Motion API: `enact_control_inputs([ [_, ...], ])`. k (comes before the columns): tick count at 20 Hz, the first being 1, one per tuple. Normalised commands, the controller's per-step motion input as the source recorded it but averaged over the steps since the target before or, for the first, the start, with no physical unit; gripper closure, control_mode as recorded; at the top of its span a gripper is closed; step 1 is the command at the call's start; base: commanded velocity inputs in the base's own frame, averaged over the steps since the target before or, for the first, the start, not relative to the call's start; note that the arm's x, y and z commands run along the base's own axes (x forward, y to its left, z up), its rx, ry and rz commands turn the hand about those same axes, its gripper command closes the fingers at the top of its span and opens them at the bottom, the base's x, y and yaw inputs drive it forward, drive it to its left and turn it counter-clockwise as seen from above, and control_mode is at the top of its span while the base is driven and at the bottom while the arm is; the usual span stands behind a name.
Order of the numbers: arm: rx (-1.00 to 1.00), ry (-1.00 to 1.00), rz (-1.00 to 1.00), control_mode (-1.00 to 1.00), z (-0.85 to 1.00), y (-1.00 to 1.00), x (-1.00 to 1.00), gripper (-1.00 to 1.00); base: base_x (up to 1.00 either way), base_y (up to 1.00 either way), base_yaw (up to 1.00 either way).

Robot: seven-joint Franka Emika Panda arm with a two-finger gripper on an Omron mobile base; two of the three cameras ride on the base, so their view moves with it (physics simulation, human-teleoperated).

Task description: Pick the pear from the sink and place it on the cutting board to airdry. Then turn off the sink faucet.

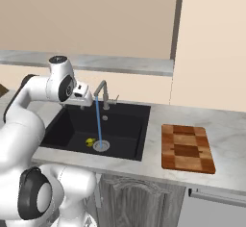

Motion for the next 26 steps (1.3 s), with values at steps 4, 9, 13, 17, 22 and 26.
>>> enact_control_inputs([
  [4,0.0,0.0,0.0,-1.0,-0.36,0.09,0.09,-1.0,0.0,0.0,0.0],
  [9,0.0,0.0,0.0,-1.0,-0.26,0.09,0.19,-1.0,0.0,0.0,0.0],
  [13,0.0,0.0,0.0,-1.0,-0.27,0.05,0.24,-1.0,0.0,0.0,0.0],
  [17,0.0,0.0,0.0,-1.0,-0.34,0.02,0.22,-1.0,0.0,0.0,0.0],
  [22,0.0,0.0,0.0,-1.0,-0.39,0.02,0.16,-1.0,0.0,0.0,0.0],
  [26,0.0,0.0,0.0,-1.0,-0.4,0.06,0.2,-1.0,0.0,0.0,0.0],
])
